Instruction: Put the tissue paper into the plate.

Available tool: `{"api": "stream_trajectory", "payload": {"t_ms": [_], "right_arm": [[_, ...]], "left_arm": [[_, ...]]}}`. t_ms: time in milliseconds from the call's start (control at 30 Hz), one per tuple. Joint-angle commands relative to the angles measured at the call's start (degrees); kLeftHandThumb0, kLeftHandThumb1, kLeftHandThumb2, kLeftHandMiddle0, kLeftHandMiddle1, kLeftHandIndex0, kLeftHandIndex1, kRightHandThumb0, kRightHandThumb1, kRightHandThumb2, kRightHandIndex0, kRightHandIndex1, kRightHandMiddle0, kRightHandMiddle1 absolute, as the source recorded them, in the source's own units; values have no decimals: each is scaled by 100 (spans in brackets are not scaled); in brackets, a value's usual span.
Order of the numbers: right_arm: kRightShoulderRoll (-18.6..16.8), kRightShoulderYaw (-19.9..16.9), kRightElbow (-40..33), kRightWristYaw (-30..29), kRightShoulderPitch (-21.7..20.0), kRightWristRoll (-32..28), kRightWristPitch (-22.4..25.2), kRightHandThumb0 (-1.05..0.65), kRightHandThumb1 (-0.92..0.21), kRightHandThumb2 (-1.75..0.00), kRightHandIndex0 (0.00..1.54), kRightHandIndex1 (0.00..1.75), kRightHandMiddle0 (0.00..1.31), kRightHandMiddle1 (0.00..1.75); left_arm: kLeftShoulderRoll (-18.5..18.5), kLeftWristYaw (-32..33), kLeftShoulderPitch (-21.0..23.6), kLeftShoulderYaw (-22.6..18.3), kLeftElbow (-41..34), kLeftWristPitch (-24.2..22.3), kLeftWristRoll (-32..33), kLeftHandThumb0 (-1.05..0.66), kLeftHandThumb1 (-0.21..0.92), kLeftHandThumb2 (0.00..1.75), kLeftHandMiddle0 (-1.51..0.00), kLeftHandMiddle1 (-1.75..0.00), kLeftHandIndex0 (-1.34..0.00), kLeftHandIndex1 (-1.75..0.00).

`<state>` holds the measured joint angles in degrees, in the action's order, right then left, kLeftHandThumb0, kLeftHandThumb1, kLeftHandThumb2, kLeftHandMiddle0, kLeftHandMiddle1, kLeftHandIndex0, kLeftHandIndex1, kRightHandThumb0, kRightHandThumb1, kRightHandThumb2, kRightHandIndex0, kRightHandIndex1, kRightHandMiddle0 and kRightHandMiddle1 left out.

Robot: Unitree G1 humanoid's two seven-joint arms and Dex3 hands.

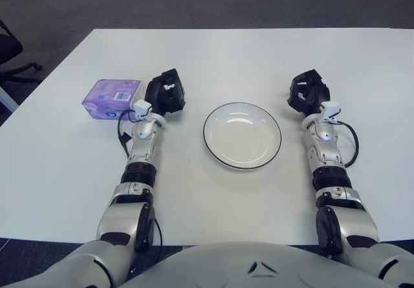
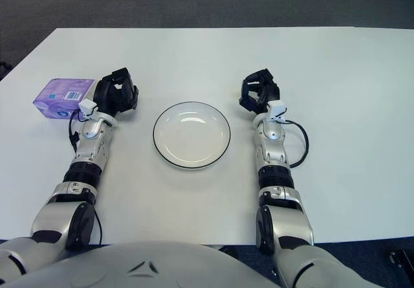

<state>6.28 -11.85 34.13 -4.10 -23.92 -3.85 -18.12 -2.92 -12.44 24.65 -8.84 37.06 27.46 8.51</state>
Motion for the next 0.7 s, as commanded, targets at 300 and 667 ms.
{"api": "stream_trajectory", "payload": {"t_ms": [300, 667], "right_arm": [[-307, -25, 321, -188, 981, -28, -63, -41, -56, -101, 68, 171, 42, 175], [-297, -29, 235, -258, 1055, -38, -20, -41, -56, -101, 66, 170, 43, 175]], "left_arm": [[198, 304, -872, 57, 153, 280, -215, -35, 51, 116, -136, -175, -103, -175], [130, 803, -934, 272, -51, 930, -853, -39, 53, 114, -136, -175, -106, -175]]}}
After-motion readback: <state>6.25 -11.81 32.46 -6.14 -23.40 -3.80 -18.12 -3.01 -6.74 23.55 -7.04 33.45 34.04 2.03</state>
